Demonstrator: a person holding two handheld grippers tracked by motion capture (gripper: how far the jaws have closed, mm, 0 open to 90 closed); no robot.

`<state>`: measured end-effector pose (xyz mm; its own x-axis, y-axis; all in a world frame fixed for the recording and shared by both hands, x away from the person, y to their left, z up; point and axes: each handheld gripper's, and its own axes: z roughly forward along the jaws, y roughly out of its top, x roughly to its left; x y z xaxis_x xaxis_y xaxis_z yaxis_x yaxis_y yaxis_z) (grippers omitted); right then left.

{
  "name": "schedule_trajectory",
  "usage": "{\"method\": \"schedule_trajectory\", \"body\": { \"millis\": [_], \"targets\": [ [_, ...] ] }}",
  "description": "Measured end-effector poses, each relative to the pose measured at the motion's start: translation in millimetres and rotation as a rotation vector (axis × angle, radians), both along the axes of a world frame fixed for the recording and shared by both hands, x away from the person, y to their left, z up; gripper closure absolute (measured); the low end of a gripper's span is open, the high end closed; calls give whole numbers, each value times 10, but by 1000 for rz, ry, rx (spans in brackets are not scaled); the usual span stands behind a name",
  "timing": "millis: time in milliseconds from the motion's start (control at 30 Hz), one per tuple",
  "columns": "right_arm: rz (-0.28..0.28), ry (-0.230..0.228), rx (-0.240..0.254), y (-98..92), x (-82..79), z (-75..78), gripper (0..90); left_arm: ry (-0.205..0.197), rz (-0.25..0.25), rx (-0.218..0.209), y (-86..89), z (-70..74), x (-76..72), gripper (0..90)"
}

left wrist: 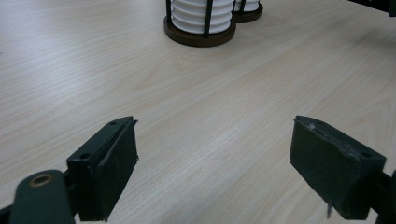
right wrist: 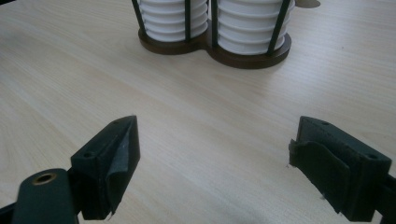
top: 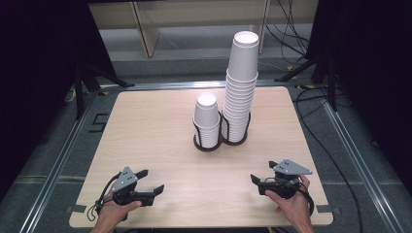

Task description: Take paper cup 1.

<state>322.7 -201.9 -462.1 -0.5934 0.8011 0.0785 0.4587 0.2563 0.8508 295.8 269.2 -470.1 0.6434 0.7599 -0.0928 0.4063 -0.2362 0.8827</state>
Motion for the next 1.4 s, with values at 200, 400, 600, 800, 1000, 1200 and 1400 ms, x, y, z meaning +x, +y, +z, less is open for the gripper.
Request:
{"method": "schedule_trajectory", "body": {
  "millis": [200,400,600,800,1000,1200,1400],
  "targets": [
    [9,-15,-14,68,32,21,175,7,5,15,3,11,-5,148],
    [38,-20,-2,189,80,63,166,5,2,12,4,9,-2,149],
    [47,-53,-14,244,141,124,168,6,10,6,2,5,1,148],
    [62,-58,4,341,214,193,180,9,8,9,10,7,3,148],
    [65,-51,11,414,254,267,181,6,10,4,14,9,2,149],
    [86,-81,27,478,343,372,180,7,10,3,13,8,2,148],
    [96,-90,45,640,447,515,177,10,10,10,21,11,0,148]
  ]
}}
